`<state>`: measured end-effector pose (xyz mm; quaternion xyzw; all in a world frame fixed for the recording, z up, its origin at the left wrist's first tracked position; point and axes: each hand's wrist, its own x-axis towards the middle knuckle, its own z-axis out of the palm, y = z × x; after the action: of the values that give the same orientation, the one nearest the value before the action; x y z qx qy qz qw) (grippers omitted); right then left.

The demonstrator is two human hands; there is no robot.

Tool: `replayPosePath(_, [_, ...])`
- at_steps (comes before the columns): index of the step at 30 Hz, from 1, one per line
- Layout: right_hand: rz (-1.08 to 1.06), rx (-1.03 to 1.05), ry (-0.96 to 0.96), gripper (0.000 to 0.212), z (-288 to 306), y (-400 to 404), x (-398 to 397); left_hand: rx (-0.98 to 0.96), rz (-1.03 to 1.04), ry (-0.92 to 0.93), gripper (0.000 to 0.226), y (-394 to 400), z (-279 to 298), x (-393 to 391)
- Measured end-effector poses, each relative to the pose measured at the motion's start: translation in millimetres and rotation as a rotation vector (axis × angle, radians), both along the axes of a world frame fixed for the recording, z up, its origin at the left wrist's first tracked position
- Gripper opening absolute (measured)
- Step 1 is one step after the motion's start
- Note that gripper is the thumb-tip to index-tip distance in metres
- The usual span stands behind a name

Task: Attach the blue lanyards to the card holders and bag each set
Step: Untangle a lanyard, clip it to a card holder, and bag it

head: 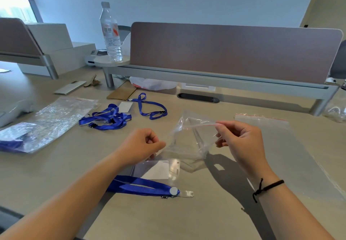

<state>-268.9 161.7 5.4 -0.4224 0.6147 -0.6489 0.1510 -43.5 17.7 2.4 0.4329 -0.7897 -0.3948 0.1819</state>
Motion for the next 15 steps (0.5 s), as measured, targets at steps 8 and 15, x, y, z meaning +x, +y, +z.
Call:
replayPosePath(8, [0.051, 0.040, 0.094, 0.010, -6, -2, 13, -0.109, -0.250, -0.090, 0.013, 14, 13, 40])
replayPosePath(15, [0.032, 0.072, 0.107, 0.010, -11, -3, 16, -0.207, -0.335, -0.313, 0.047, 22, -3, 97])
